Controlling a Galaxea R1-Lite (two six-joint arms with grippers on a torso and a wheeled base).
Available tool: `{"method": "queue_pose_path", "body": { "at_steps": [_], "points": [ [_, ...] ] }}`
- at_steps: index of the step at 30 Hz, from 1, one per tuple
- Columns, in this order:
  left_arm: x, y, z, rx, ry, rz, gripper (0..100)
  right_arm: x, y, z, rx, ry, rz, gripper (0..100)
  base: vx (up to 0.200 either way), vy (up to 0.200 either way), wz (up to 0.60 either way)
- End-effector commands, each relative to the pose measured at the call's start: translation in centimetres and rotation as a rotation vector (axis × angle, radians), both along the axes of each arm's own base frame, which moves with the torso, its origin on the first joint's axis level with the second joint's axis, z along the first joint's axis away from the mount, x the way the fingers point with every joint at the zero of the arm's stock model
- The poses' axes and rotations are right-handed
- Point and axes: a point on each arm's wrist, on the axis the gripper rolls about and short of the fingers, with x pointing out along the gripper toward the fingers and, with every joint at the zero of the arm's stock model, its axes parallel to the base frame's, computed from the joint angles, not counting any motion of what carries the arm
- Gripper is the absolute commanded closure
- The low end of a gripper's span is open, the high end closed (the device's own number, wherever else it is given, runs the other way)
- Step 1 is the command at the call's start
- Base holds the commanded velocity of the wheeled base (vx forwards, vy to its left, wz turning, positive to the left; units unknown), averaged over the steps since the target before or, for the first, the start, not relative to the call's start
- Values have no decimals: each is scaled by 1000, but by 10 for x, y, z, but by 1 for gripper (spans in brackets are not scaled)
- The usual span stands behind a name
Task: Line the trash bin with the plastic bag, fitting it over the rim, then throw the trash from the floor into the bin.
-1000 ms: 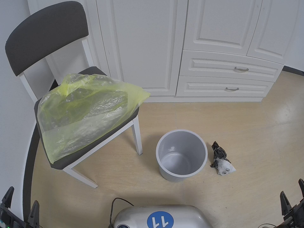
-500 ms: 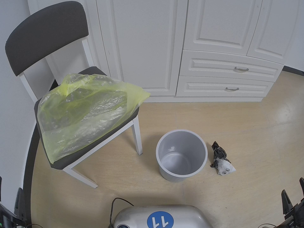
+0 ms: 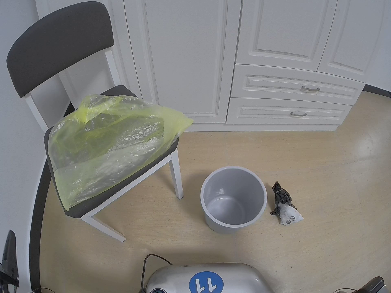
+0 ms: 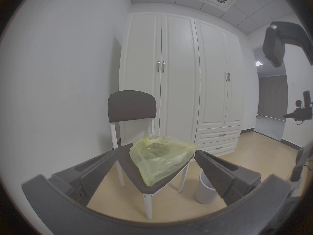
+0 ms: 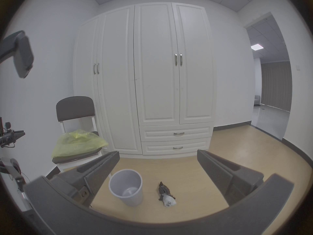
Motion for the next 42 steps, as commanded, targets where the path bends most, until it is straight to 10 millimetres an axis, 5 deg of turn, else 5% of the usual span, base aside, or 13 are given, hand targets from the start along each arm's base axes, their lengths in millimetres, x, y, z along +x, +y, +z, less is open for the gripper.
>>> {"method": "queue_pose_path", "body": {
  "at_steps": [1,6,15,23,42],
  "points": [
    [50,0,77,6,161,21,0,76,1,72,-15,161,12,0,0,0,0],
    [89,0,89,25,288,85,0,73,2,48,6,217,45,0,0,0,0],
    [150,-2,9,222,721,64,0,73,4,39,-1,242,77,0,0,0,0],
    [152,0,-25,336,854,108,0,75,4,35,-44,261,76,0,0,0,0],
    [160,3,-59,370,913,115,0,84,5,27,-57,278,86,0,0,0,0]
  ]
}}
